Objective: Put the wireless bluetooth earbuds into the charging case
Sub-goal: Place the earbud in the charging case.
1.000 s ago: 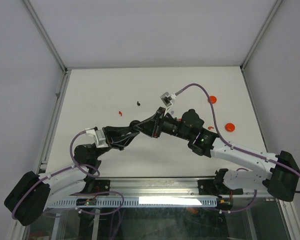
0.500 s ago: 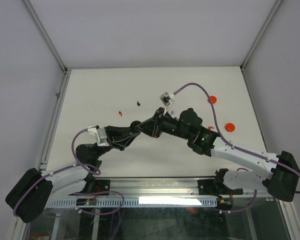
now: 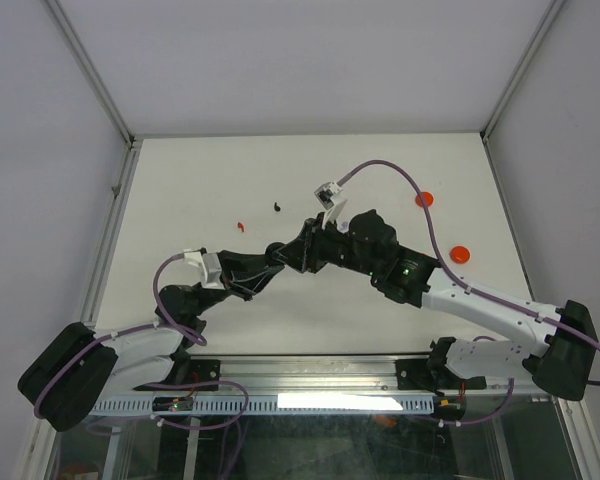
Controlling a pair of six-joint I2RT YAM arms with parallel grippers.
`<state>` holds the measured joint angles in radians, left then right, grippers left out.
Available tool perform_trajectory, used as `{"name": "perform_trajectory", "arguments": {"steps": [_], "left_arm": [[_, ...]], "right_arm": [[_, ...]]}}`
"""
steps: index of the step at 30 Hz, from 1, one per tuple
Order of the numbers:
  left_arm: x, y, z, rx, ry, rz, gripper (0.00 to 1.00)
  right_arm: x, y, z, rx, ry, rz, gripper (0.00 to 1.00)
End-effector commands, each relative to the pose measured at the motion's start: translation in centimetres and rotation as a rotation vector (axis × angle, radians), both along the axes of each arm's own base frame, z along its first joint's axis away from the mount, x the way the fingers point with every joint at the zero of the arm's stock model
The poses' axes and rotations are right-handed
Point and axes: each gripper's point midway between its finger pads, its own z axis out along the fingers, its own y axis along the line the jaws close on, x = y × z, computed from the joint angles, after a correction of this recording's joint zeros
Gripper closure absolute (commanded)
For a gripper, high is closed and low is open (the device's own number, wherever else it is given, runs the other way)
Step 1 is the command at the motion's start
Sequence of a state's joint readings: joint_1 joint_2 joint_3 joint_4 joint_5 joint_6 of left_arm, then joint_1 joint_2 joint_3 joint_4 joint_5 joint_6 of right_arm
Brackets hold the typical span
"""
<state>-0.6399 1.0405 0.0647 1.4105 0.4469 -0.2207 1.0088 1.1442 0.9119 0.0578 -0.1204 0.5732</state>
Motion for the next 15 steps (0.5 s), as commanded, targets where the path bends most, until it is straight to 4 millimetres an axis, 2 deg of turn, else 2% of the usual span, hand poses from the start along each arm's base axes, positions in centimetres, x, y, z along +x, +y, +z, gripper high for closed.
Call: {"name": "perform_trajectory", "arguments": {"steps": [1,8,15], "left_arm": [[-1.3,0.5,1.9,-0.061,-0.085,-0.025,0.94],[-1.6,0.2,1.3,-0.038,-0.081,-0.049,0.94],[-2.8,-0.6,1.3,-0.010,-0.098,-0.139,0.97]], "right_arm": [[0.6,0.3,2.7,0.024,-0.048,-0.020,0.66],[0.3,0.6,3.0,0.006,-0.037,-0.008,0.66],[0.2,1.0,2.7,-0.013,-0.025,-0.001,0.66]]}}
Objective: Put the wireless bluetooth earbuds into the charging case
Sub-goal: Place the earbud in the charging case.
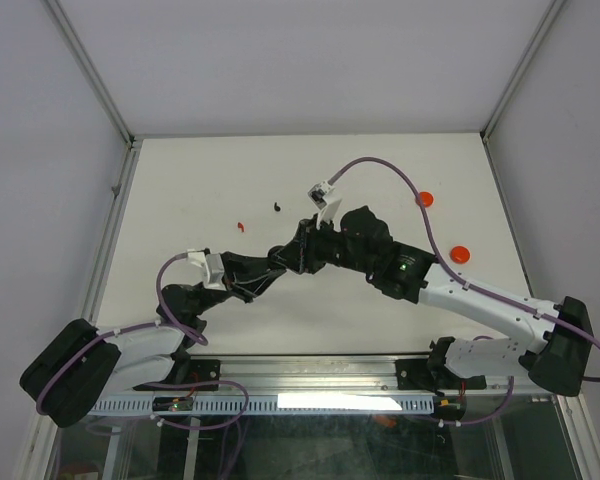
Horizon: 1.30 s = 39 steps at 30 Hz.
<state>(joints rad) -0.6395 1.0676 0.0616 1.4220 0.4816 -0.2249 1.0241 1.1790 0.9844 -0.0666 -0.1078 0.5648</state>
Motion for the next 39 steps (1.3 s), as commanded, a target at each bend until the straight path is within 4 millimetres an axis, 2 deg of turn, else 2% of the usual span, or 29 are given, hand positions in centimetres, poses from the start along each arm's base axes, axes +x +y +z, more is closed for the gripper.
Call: {"name": "perform_trajectory", "arguments": {"steps": [1,8,15,22,29,39], "left_arm": [[-2.7,-0.3,2.0,-0.032,-0.106,-0.123,0.97],[-3.7,-0.6,2.2,-0.029,-0.110,-0.181,0.97],[-4.5,-1.0,2.3,-0.016,-0.110,-0.243,0.96],[-4.8,-0.8,2.3,-0.025,-0.100,-0.249,0.97],[-4.7,-0.4,2.8,-0.047,-0.105,-0.224,0.99],[-5.3,-0.8,2.7,-0.022,-0.112,-0.279,0.99]], "right_arm": [[-0.2,1.0,3.1,0.025,-0.150,0.075,0.65],[-1.2,1.1,2.9,-0.004,-0.226,0.173,0.64],[-2.1,1.3,3.4,0.005,-0.298,0.255,0.59],[-2.6,0.7,4.0,0.009,-0.334,0.269,0.61],[-2.1,-0.3,3.6,-0.019,-0.341,0.225,0.65],[-2.6,0.9,3.0,-0.054,-0.337,0.311,0.62]]}}
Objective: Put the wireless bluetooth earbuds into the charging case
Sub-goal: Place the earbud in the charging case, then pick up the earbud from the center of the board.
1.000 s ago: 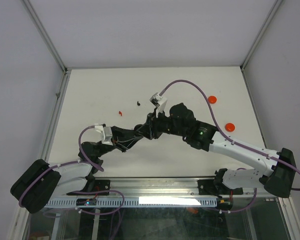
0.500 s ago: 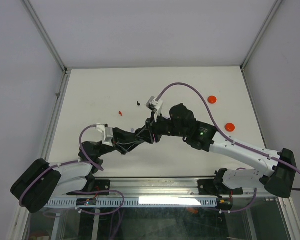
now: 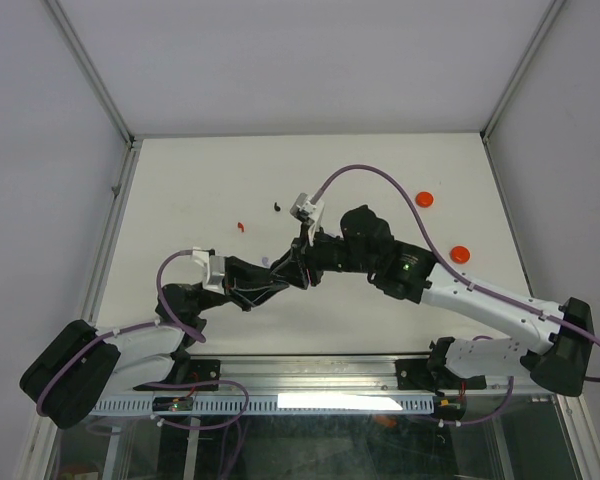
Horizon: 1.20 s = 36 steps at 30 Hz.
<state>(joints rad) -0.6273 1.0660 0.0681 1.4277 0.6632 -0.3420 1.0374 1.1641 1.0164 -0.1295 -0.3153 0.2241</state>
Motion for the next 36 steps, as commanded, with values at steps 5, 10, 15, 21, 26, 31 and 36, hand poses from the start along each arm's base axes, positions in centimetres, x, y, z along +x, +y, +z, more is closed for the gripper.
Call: {"name": "perform_trajectory", "arguments": {"steps": [5,10,15,21,26,31,36], "left_arm": [[-2.5,0.0,3.3,-0.069,-0.149,-0.099,0.99],[-2.4,0.0,3.1,-0.066,-0.144,-0.095,0.99],[-1.5,0.2,2.4,-0.060,-0.119,-0.040,1.00],[3.1,1.6,0.7,-0.050,0.007,0.221,1.00],[7.2,3.5,-1.1,0.001,0.136,0.459,1.00],[9.3,5.9,-2.0,0.014,0.188,0.633,1.00],[11.5,7.8,-4.0,0.081,0.258,0.790,1.00]], "right_arm": [[0.7,1.1,2.3,0.022,-0.073,0.029,0.60],[1.0,1.0,2.5,0.023,-0.088,0.014,0.57],[1.2,0.7,3.8,0.051,-0.118,-0.006,0.54],[4.4,-1.0,4.1,0.011,-0.168,-0.180,0.49],[8.5,-2.6,2.4,-0.055,-0.176,-0.333,0.48],[13.5,-3.5,-1.0,-0.120,-0.159,-0.466,0.48],[18.6,-3.6,-5.2,-0.206,-0.152,-0.575,0.48]]}}
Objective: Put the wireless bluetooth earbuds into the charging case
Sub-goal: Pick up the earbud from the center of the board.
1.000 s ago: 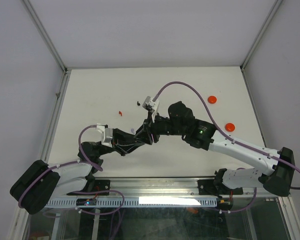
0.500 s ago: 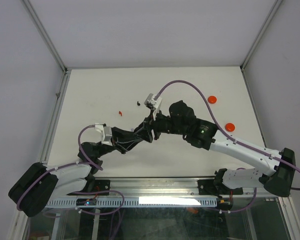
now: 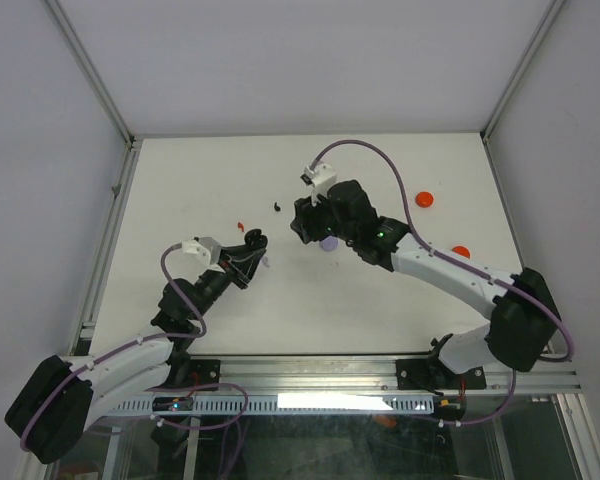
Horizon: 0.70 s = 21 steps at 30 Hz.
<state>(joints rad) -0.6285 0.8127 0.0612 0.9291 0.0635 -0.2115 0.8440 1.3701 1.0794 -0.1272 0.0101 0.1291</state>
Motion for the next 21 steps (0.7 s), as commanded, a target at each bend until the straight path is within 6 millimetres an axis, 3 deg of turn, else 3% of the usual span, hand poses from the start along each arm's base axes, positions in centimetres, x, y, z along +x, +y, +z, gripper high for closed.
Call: {"name": "perform_trajectory", "arguments": {"steps": [1,6,11,14,21], "left_arm": [[2.7,2.5,-1.4,0.069,0.060,0.199,0.99],[3.3,3.4,-2.1,0.099,0.078,0.255,0.98],[3.5,4.0,-2.8,0.127,0.089,0.287,0.98],[3.6,4.5,-3.0,0.125,0.094,0.312,0.98],[3.6,4.6,-3.3,0.127,0.100,0.320,0.98]], "right_arm": [[5.1,0.3,-0.6,-0.014,-0.072,-0.112,0.48],[8.7,2.2,-4.6,-0.073,-0.057,-0.116,0.48],[12.2,4.7,-7.3,-0.122,-0.068,-0.113,0.49],[13.9,5.9,-9.8,-0.152,-0.051,-0.107,0.49],[16.7,8.0,-13.1,-0.165,-0.017,-0.111,0.51]]}}
